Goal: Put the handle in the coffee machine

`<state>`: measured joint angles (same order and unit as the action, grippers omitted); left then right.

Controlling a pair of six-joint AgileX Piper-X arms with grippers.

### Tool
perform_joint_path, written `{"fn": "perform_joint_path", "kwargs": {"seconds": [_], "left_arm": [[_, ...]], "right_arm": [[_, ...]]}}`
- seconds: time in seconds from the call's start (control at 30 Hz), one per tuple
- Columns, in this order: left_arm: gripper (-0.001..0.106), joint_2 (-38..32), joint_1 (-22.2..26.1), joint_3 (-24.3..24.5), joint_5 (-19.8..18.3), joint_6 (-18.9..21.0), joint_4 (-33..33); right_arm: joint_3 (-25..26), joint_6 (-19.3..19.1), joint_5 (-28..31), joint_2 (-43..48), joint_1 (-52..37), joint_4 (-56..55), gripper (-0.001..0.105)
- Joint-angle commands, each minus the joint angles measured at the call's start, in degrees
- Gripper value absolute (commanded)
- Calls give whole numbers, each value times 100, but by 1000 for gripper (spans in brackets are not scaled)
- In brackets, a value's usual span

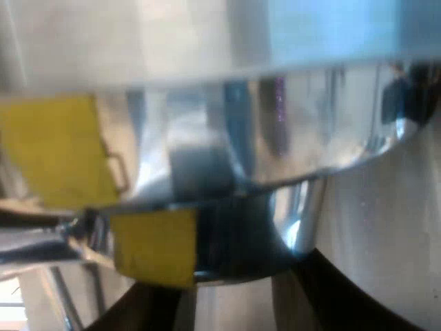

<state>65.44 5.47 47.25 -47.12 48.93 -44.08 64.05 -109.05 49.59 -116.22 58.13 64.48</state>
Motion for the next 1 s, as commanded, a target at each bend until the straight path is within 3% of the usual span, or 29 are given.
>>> {"fn": "perform_joint_path", "kwargs": {"seconds": [0.03,0.4,0.57,0.7,1.0], "left_arm": [[57,-96,-13,76,148,-40,229],[57,-96,596,76,106,9,492],[57,-96,926,88,-683,95,402],[57,-96,1007,284,-977,121,48],[57,-96,1007,677,-926,193,-74]], "right_arm": [[199,-20,289,322,-72,903,29],[199,-25,289,322,-72,903,29],[199,-25,289,322,-72,903,29],[199,-25,289,322,-72,903,29],[199,-5,289,322,-72,1075,29]]}}
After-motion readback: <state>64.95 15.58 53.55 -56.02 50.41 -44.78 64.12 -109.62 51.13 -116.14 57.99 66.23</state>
